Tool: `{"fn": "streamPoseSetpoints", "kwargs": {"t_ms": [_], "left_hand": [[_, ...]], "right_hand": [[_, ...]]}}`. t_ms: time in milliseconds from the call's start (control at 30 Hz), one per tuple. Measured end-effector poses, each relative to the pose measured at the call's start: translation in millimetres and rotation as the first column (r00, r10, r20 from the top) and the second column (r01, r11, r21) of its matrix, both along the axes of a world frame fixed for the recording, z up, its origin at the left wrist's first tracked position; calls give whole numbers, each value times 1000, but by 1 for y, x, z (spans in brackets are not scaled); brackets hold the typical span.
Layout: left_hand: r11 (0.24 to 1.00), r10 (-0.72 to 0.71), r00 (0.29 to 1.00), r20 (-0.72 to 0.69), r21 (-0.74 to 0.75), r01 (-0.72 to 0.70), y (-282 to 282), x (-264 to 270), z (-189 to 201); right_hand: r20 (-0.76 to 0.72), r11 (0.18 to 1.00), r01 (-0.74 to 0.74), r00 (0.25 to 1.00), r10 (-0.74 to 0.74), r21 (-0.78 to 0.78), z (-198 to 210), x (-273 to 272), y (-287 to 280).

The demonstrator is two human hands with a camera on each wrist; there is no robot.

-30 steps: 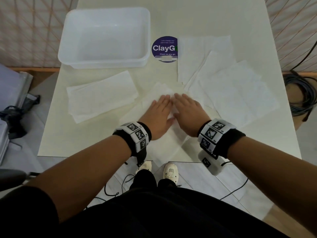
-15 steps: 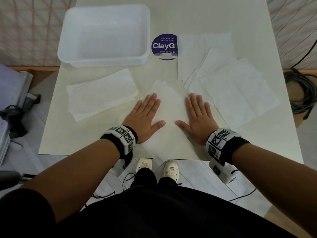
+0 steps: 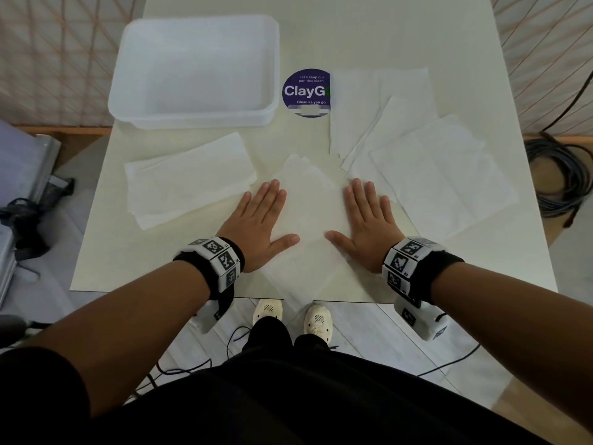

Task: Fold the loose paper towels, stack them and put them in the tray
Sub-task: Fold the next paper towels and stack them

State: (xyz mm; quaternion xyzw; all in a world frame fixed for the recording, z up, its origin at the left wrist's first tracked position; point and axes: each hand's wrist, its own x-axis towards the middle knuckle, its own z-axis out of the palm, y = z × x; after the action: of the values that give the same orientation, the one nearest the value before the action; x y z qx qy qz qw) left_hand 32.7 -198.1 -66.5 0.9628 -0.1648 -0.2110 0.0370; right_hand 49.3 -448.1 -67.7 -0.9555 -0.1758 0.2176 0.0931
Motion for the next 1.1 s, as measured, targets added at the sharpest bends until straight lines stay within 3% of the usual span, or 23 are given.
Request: {"fn": "streamPoseSetpoints", "kwargs": {"t_ms": [200,333,400,567,767,1100], "left_hand": [[997,23,999,-35,75,-20,-13,7,19],[999,-13,998,68,-37,15,-39,19,33],[997,-68,997,45,-27,70,-51,25,29],[996,-89,995,-52,-5,89,-54,25,9],[994,-113,993,-31,-3,113,-30,21,2],[998,-69,992,-102,-10,69,14,10,9]], "right_hand": [[-33,998,17,999,-19,-64,11,2,9],[-7,983,15,1000,-17,-183,31,12,26],[24,979,-47,998,52,-196,36,16,37],[-89,991,-84,993,75,-108,21,9,40],[-50,987,-139,990,135,-85,7,6,6],[-14,996,-74,997,74,-42,11,4,0]]}}
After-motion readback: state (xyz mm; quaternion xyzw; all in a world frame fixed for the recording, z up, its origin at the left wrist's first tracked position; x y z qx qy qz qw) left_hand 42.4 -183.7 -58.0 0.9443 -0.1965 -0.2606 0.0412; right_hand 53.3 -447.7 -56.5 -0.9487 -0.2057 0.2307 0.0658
